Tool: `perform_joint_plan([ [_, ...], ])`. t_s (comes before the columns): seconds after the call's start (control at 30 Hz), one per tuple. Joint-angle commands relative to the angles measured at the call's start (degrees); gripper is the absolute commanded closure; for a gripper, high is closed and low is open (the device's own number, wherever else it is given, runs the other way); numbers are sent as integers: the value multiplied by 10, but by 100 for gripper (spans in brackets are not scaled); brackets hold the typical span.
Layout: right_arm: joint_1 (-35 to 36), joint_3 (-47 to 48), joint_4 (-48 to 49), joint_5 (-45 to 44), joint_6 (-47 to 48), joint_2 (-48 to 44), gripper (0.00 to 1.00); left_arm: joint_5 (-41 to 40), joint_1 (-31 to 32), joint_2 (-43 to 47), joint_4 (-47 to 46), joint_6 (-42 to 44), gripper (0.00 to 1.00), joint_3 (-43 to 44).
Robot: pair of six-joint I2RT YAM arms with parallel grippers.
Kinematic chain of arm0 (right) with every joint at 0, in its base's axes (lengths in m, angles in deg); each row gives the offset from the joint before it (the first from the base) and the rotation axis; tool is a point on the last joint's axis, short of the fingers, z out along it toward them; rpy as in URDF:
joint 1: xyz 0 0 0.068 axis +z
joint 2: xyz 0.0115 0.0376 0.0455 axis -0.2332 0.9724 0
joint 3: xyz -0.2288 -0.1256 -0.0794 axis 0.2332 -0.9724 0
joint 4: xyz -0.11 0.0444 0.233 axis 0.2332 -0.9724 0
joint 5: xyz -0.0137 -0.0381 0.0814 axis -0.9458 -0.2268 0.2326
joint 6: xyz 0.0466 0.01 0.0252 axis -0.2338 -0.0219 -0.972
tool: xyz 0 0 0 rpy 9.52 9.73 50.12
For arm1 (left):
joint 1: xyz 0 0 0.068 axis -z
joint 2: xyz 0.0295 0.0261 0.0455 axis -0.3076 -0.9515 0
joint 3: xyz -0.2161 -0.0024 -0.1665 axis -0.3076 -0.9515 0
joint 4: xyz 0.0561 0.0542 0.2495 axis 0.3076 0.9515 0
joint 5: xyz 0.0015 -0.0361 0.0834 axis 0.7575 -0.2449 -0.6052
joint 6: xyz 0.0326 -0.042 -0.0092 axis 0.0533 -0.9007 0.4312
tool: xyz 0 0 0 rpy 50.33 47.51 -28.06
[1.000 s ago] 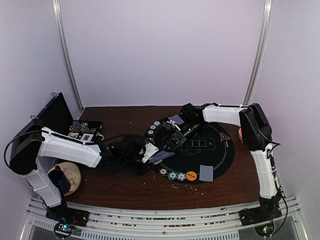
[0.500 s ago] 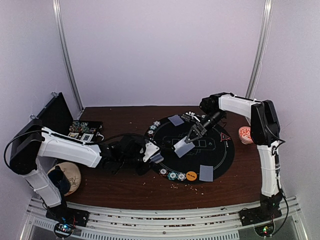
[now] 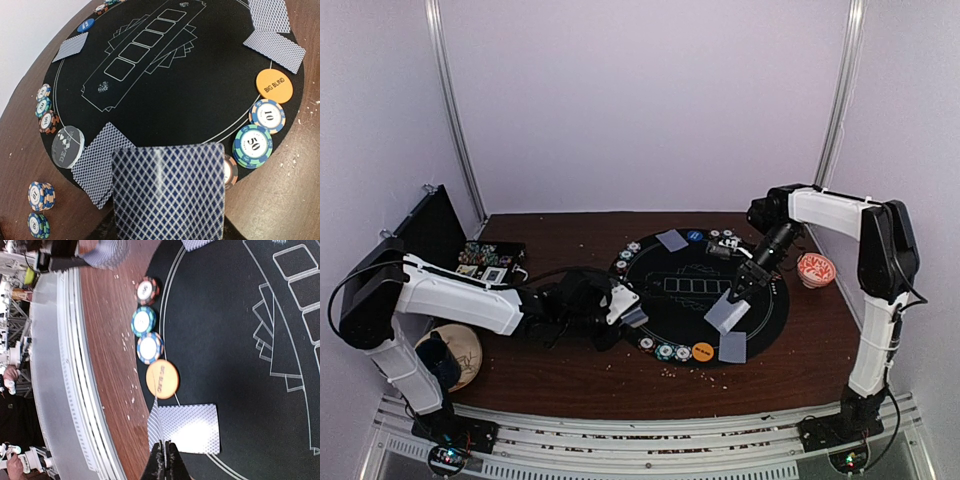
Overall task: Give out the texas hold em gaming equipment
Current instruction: Distribute the poker card in the big blind area.
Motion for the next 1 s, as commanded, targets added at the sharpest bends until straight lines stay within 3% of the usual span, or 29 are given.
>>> perform_joint_plan([
  [0.0, 1, -33, -9, -66, 38, -22, 100, 11, 4, -7, -27, 3, 85, 16],
  [0.4, 30, -67, -9, -126, 79, -12, 100, 10, 4, -9, -27, 3, 85, 17],
  [0.97, 64, -75, -9, -146, 109, 24, 100, 8, 4, -16, -27, 4, 85, 18],
])
